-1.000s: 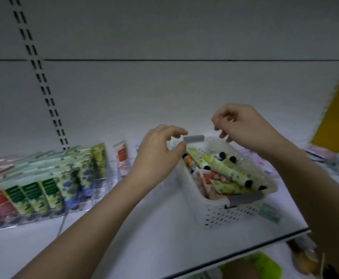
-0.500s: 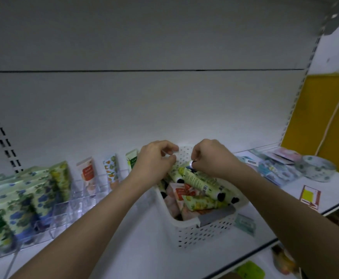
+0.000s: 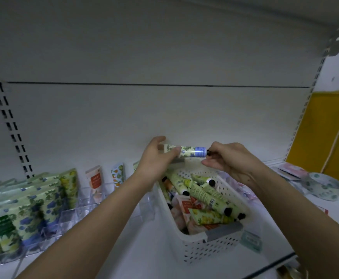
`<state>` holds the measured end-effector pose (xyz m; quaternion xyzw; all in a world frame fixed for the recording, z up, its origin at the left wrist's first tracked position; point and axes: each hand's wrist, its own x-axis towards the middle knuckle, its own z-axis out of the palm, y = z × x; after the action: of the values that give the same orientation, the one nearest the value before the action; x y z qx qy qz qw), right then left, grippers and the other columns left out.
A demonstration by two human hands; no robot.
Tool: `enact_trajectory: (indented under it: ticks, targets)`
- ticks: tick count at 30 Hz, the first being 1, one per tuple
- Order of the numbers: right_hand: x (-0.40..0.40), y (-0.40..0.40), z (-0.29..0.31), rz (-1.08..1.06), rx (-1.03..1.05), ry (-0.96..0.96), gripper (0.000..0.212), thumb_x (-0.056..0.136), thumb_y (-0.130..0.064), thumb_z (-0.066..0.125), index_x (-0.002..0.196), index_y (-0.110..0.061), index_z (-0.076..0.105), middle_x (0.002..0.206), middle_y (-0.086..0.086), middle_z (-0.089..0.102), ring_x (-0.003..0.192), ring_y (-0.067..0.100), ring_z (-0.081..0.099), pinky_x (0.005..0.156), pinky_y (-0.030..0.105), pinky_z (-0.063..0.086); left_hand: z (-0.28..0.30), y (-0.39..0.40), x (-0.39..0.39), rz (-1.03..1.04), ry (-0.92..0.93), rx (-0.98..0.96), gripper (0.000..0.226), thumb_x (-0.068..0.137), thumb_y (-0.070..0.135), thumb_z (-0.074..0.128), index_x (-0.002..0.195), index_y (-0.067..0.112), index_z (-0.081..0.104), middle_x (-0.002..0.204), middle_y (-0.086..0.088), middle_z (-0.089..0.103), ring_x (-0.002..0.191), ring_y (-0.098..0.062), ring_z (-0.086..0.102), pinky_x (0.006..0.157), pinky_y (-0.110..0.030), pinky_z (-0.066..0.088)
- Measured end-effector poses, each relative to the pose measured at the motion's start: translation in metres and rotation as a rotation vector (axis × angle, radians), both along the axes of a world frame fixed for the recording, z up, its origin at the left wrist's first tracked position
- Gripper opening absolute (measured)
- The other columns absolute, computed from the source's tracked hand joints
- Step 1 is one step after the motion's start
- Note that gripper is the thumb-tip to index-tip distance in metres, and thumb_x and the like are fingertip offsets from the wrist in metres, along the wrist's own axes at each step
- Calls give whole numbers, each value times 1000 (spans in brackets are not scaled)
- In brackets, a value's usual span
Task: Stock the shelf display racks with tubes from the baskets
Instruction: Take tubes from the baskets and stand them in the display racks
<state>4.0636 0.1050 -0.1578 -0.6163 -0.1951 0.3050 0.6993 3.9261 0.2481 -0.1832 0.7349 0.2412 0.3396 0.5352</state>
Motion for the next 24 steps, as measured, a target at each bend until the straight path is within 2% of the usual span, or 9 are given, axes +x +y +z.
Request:
enact_trajectory:
  ticks: [2, 4, 8, 13, 15, 17, 19, 21, 24]
  targets:
    - [-5, -1, -1, 76, 4, 11, 19, 87, -1, 62, 91, 17, 63, 77, 22, 72, 75, 31, 74, 60, 24, 58, 5, 0, -1, -70, -194, -272, 52, 88, 14, 70, 134, 8, 47, 116, -14, 61, 81, -15, 72, 71, -28, 59]
    - [-9, -2, 0, 133, -50, -83, 17, 90, -3, 62, 93, 13, 66, 83, 22, 73, 76, 30, 75, 62, 24, 59, 10, 1, -4, -61, -307, -367, 44, 85, 6, 71, 124, 5, 52, 111, -20, 66, 77, -16, 73, 62, -21, 56]
    - [-15, -5, 4, 164, -244, -344, 17, 96, -11, 60, 99, 5, 65, 91, 18, 72, 67, 24, 73, 59, 25, 58, 16, 6, -11, 19, -416, -416, 30, 80, 7, 76, 104, 8, 58, 110, -19, 67, 77, -18, 72, 68, -23, 57]
    - [-25, -4, -5, 306, -617, -749, 29, 87, -24, 73, 81, 4, 65, 64, 11, 62, 53, 20, 56, 53, 27, 47, 21, 13, -25, 12, -500, -415, 28, 80, 11, 76, 104, 5, 63, 105, -15, 72, 82, -16, 72, 71, -23, 56]
    - [-30, 0, -11, 357, -724, -830, 29, 81, -27, 78, 79, -1, 65, 65, 8, 58, 56, 19, 51, 55, 28, 43, 22, 13, -30, -6, -506, -401, 26, 80, 11, 77, 103, 7, 66, 104, -13, 73, 83, -17, 71, 73, -24, 56]
    - [-32, 4, -15, 325, -794, -910, 32, 75, -26, 82, 87, 0, 68, 69, 2, 63, 59, 14, 55, 57, 24, 44, 21, 12, -34, -31, -506, -398, 21, 80, 11, 77, 99, 10, 68, 100, -11, 74, 81, -17, 71, 74, -25, 56]
    - [-31, 5, -17, 289, -815, -958, 23, 75, -23, 81, 85, -4, 71, 72, -1, 67, 63, 11, 59, 56, 21, 45, 21, 11, -39, -51, -502, -406, 21, 80, 13, 76, 100, 11, 68, 96, -8, 75, 80, -15, 71, 73, -24, 56]
    - [-29, 5, -17, 268, -754, -933, 18, 81, -17, 73, 80, 0, 66, 68, 5, 58, 57, 15, 51, 54, 23, 41, 22, 12, -44, -58, -503, -418, 24, 81, 15, 76, 103, 11, 67, 94, -6, 76, 80, -14, 71, 69, -21, 56]
    - [-29, 3, -12, 245, -450, -683, 5, 91, -14, 57, 90, -10, 55, 73, 6, 51, 61, 17, 48, 57, 30, 40, 24, 14, -51, -42, -520, -422, 19, 83, 15, 75, 100, 10, 68, 91, -4, 76, 78, -12, 71, 66, -20, 55]
